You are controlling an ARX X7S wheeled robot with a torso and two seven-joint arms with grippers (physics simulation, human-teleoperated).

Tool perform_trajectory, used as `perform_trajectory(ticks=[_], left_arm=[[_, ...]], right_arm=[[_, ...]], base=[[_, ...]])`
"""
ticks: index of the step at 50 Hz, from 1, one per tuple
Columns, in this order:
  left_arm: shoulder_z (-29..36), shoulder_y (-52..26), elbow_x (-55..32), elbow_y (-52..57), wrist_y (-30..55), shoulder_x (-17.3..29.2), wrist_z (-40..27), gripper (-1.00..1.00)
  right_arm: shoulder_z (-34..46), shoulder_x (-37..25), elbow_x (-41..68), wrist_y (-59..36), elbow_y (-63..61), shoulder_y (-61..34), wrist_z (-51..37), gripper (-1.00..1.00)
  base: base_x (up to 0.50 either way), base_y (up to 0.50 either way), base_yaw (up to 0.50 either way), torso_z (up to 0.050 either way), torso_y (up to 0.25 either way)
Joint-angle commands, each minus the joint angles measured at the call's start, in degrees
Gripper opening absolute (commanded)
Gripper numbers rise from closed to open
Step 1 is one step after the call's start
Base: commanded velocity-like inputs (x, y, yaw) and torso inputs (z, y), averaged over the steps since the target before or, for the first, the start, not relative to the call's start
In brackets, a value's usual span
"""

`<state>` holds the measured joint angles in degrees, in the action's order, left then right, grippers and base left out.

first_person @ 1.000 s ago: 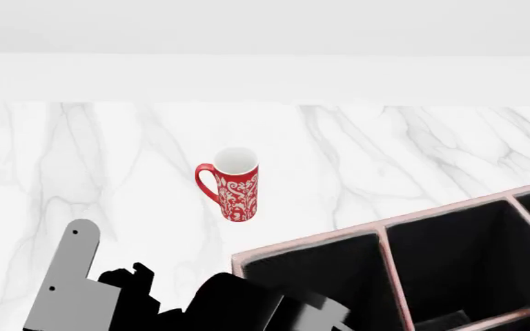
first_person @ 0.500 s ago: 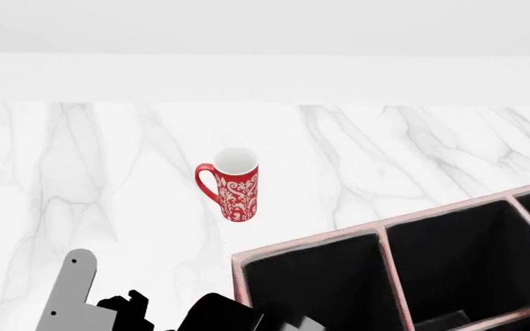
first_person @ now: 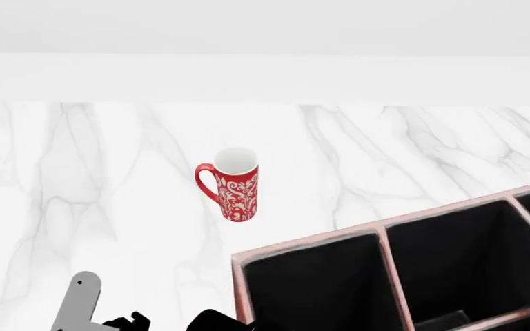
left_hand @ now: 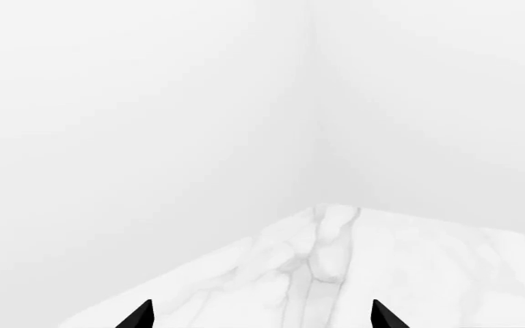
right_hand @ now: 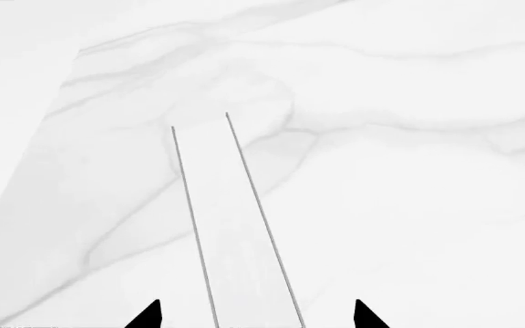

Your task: Pick up the book and place it in the right compartment of the caddy.

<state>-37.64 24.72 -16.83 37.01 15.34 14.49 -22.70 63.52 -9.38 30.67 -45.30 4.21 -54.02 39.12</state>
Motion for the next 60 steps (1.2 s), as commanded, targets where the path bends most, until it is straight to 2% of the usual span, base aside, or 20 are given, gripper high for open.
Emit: perform_trajectory(ticks=[1, 23, 24, 48, 60], left_arm=[[0.38, -0.05, 0.21, -0.11, 0.00, 0.09, -0.15, 1.00], [0.41, 0.16, 0.07, 0.37, 0.26, 0.38, -0.37, 1.00], [0.39, 0.16, 0.04, 0.39, 0.26, 0.39, -0.38, 1.00], [0.64, 0.07, -0.03, 0.14, 0.14, 0.65, -0.48, 1.00], [0.68, 0.40, -0.03, 0.43, -0.14, 0.56, -0.51, 1.00]], right_arm=[[0.73, 0.50, -0.39, 1.80, 2.85, 0.56, 0.83, 1.00], [1.97, 1.18, -0.75, 4.06, 6.07, 1.67, 1.63, 1.00], [1.90, 1.25, -0.70, 4.09, 6.19, 1.69, 1.57, -1.00], [1.39, 0.98, 0.09, 3.86, 5.02, 1.09, 0.67, -1.00], [-7.15, -0.37, 4.77, -0.54, -1.99, -0.96, -6.54, -1.00]], base=[[0.00, 0.00, 0.00, 0.000, 0.000], [0.00, 0.00, 0.00, 0.000, 0.000], [0.00, 0.00, 0.00, 0.000, 0.000], [0.00, 0.00, 0.00, 0.000, 0.000], [0.00, 0.00, 0.00, 0.000, 0.000]])
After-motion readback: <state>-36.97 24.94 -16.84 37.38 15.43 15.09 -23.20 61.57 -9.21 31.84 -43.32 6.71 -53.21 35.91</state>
